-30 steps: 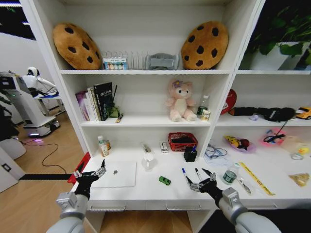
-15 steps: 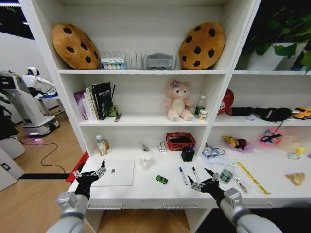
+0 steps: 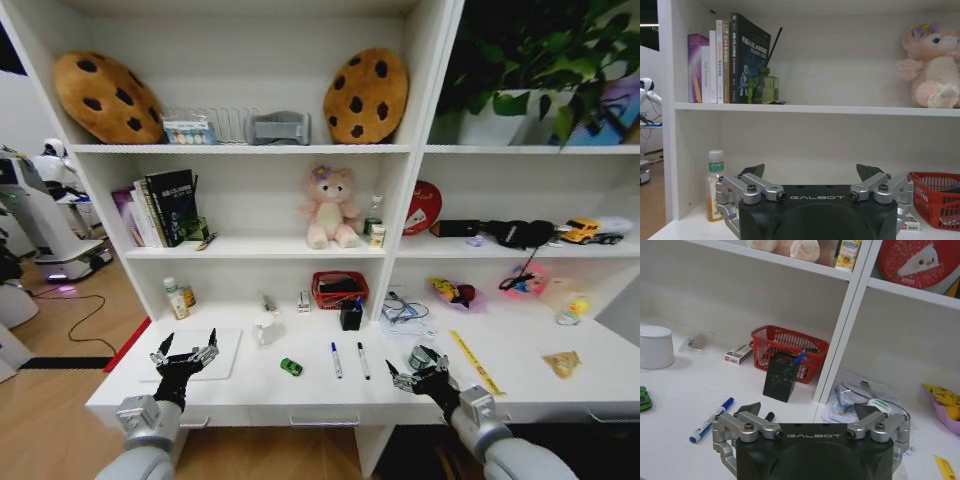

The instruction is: Organize the objects on the table.

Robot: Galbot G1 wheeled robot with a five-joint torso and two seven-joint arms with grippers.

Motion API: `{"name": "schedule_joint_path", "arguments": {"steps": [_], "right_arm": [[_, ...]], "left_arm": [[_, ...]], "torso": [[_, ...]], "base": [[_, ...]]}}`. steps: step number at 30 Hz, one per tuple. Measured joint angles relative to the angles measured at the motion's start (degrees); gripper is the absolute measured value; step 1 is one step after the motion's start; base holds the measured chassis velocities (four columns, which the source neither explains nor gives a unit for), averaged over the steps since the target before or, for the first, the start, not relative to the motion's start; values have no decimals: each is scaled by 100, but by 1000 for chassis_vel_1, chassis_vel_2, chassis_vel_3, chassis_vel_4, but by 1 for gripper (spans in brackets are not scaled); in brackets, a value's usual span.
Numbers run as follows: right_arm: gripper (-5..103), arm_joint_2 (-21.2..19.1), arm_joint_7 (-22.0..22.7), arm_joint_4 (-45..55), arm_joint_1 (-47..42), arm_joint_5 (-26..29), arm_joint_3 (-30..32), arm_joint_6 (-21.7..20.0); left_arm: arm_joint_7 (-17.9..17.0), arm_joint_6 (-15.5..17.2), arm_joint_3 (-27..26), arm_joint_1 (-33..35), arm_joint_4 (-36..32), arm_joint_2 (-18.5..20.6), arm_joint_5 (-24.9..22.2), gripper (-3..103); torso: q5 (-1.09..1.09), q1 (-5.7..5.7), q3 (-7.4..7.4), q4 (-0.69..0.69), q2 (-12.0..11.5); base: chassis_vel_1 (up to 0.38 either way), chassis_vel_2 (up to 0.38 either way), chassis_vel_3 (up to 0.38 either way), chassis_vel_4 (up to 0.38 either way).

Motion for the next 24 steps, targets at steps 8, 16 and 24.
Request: {"name": "schedule_joint_path", "arguments": {"steps": [8,16,24], "right_arm": [[100,-597,-388,-307,495,360,-158,-101],[100,-2005,-1318,-1359,3708,1585,-3000,-624],[100,-1400,-1515,-2152,5588,2002,-4932,-1128]], "left_arm": [[5,0,-2,-2,0,2,-1,100],[4,-1,-2,-2,0,1,0,100],[3,-1,-1,-1,-1,1,0,100]], "torso": [[-4,1,1,0,-1],[-4,1,1,0,-1],[-5,1,2,1,-1]], "base": [[26,35,-2,-23],[14,13,-6,-1],[0,0,0,0]]}}
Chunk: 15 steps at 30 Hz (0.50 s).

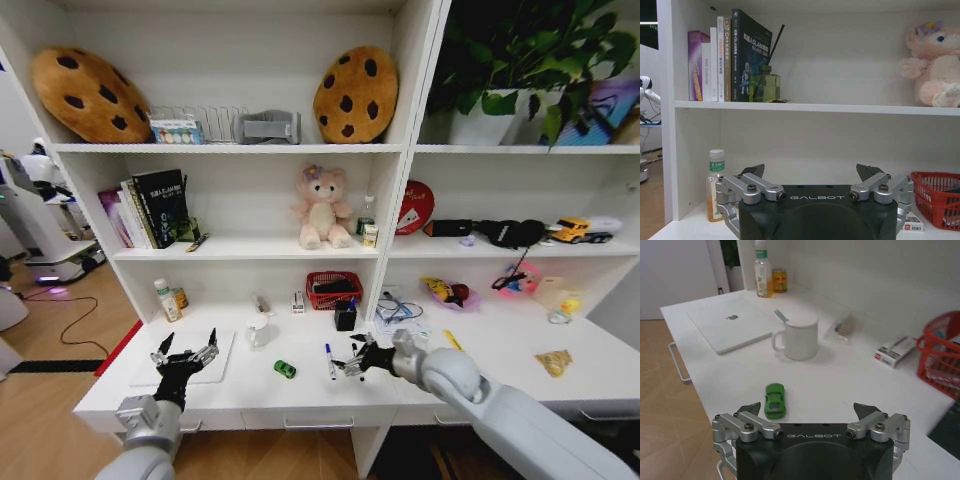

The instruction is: Organize the objects on the table.

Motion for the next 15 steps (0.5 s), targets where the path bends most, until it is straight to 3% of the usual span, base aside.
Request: {"name": "schedule_joint_path", "arguments": {"steps": [3,4,7,9,11,14,15], "right_arm": [[100,428,-122,-461,989,70,-974,-199],[100,428,-122,-461,989,70,-974,-199],[100,821,261,-826,1589,483,-1724,-462],[100,935,476,-920,1723,674,-1906,-496],[100,1083,898,-1044,1903,912,-2148,-516],[100,1349,2486,-1137,2439,1854,-2772,-528],[100,1349,2486,-1137,2439,1854,-2772,-528]], "left_arm": [[-2,0,0,0,1,0,0,100],[-2,0,0,0,1,0,0,100],[-2,0,-1,0,0,0,0,100],[-2,0,-1,0,1,0,0,100],[-2,0,-1,0,1,0,0,100],[-2,0,-1,0,0,0,0,100],[-2,0,-1,0,0,0,0,100]], "torso": [[-2,1,-1,2,0],[-2,1,-1,2,0],[-1,0,0,1,0],[-1,1,0,-1,0],[-1,0,0,0,0],[0,0,-1,0,0],[0,0,-1,0,0]], "base": [[0,0,0,0],[0,0,0,0],[0,0,0,0],[0,0,0,0],[0,0,0,0],[0,0,0,0],[0,0,0,0]]}}
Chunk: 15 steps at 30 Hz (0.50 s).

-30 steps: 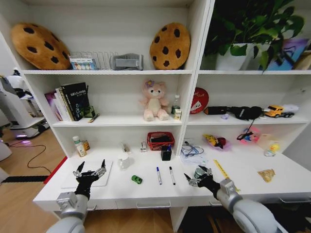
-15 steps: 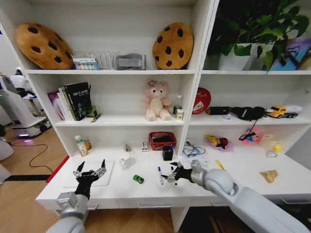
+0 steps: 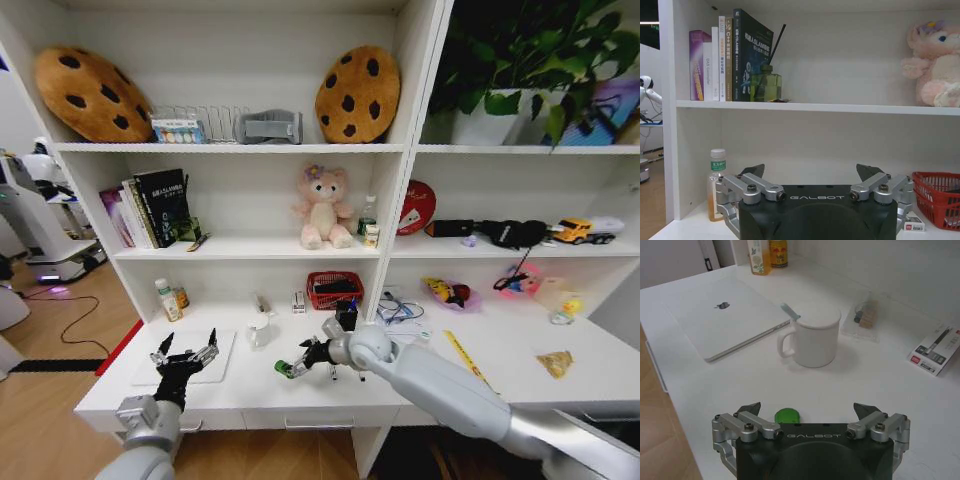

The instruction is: Organize the objects on the table.

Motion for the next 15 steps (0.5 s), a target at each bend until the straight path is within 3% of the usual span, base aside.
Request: {"name": "schedule_joint_path", "arguments": {"steps": [4,15], "right_arm": [[100,146,689,-60,307,490,-297,0],[100,328,1073,-144,-272,1385,-63,12]], "left_arm": [[0,0,0,0,0,0,0,100],[0,0,0,0,0,0,0,100]], "torso": [[0,0,0,0,0],[2,-1,0,0,1]], "base": [[0,0,0,0],[0,0,0,0]]}}
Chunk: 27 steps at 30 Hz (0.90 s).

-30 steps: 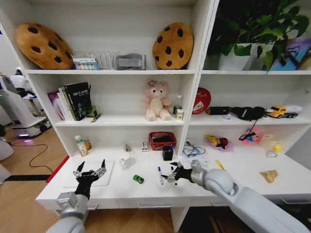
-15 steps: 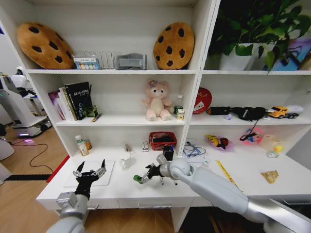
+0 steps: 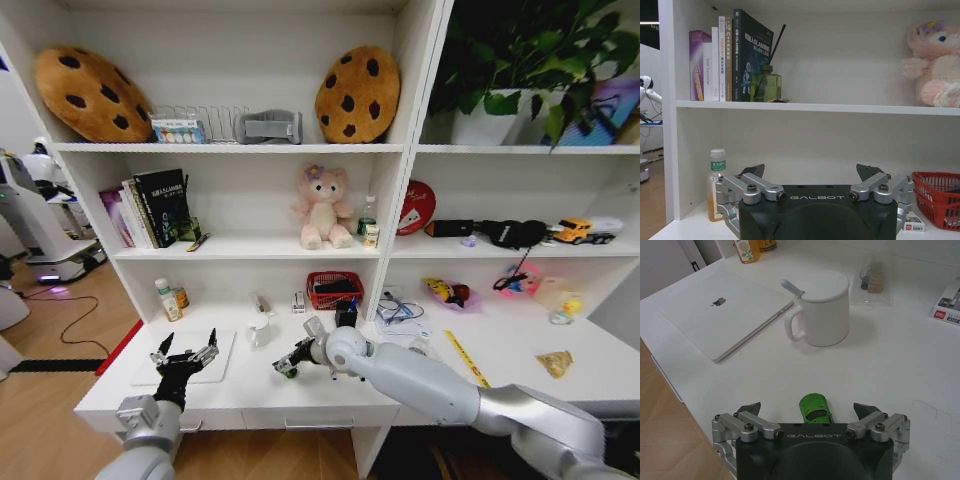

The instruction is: Organize the objects on the table.

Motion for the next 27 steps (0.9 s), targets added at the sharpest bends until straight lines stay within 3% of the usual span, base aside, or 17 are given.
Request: {"name": "schedule_joint_path", "arguments": {"steps": [4,6,8,11,27], "right_arm": [[100,-50,-61,-2,-103,-302,35,5],[100,-107,-356,-43,-106,-785,31,8],[100,-122,-462,-54,-100,-934,21,9],[100,-193,-1010,-77,25,-1429,-98,11],[100,72,-1116,-424,153,-1518,-405,18]], "left_arm": [[0,-1,0,0,0,0,0,100],[0,0,0,0,0,0,0,100],[0,0,0,0,0,0,0,100],[0,0,0,0,0,0,0,100],[0,0,0,0,0,0,0,100]], "torso": [[-1,0,0,0,0],[-1,0,0,0,0],[-1,0,0,-1,0],[-1,0,0,0,0],[-1,0,0,0,0]], "base": [[0,0,0,0],[0,0,0,0],[0,0,0,0],[0,0,0,0],[0,0,0,0]]}}
